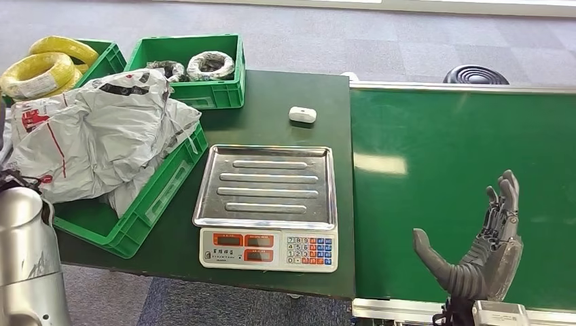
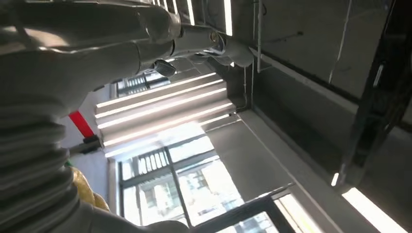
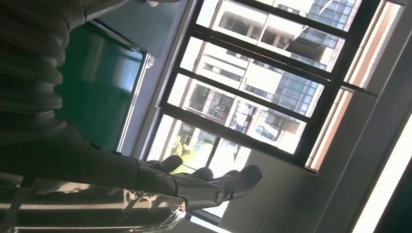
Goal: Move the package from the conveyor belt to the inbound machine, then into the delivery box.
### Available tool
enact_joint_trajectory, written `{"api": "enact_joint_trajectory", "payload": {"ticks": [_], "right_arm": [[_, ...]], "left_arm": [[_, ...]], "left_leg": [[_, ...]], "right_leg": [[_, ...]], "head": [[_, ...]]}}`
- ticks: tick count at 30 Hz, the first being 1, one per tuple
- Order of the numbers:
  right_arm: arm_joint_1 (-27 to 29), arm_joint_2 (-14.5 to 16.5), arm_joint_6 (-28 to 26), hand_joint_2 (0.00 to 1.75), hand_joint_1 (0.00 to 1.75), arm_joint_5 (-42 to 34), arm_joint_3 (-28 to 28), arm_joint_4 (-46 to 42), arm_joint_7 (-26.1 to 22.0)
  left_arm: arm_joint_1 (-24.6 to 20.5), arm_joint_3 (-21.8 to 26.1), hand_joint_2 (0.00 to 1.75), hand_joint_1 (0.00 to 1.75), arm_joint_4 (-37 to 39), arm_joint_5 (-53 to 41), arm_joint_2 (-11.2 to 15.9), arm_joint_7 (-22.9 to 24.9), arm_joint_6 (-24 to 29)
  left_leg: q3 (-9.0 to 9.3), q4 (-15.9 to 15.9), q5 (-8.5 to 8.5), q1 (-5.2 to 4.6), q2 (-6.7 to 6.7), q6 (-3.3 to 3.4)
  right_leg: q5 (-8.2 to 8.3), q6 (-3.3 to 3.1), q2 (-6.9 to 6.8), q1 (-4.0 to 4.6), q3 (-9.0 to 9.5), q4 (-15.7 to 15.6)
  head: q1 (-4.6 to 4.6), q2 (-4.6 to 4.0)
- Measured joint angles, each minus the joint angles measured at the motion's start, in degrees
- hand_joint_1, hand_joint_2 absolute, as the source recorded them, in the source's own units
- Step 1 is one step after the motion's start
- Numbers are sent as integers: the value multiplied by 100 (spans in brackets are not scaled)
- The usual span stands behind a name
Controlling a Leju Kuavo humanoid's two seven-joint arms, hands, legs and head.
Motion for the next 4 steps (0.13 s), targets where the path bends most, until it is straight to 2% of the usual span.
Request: {"api": "enact_joint_trajectory", "payload": {"ticks": [3, 4], "right_arm": [[114, -52, 35, 175, 0, 70, 32, 5, 44], [135, -62, 43, 175, 0, 76, 34, 6, 48]], "left_arm": [[869, -339, 175, 0, -945, 648, -136, -232, -330], [1005, -405, 175, 0, -1083, 688, -156, -248, -367]], "left_leg": [[-2, 0, -5, 0, -1, -1], [-3, 0, -6, 0, -2, 0]], "right_leg": [[-4, 3, -1, 0, 0, -1], [-6, 5, -2, 0, 0, -1]], "head": [[1, 0], [2, 0]]}}
